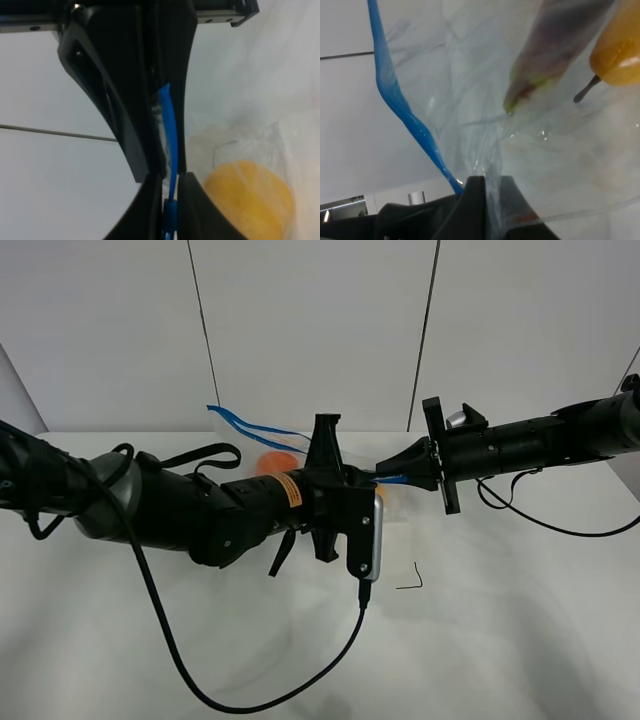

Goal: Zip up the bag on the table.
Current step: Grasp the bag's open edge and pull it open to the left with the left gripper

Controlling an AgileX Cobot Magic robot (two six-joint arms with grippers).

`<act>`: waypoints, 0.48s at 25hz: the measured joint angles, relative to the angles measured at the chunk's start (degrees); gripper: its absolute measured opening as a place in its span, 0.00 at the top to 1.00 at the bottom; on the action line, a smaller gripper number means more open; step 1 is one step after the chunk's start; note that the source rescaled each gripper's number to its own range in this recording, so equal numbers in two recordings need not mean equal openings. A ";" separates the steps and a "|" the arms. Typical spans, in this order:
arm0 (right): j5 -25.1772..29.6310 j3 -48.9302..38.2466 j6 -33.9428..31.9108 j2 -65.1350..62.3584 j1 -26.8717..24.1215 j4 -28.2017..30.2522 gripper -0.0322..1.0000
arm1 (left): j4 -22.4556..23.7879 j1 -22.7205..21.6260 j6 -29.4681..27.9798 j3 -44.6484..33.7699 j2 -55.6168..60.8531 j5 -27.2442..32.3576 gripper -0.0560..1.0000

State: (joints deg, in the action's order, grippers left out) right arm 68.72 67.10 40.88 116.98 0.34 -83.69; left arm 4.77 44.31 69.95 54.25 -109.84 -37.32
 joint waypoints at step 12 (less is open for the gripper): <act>-0.82 0.18 -0.18 0.00 0.00 -1.88 0.97 | 1.58 -7.29 4.27 0.00 0.00 -0.39 0.95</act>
State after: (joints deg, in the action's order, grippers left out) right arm 67.90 67.28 40.70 116.98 0.34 -85.57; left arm 6.34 37.01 74.22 54.25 -109.84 -37.72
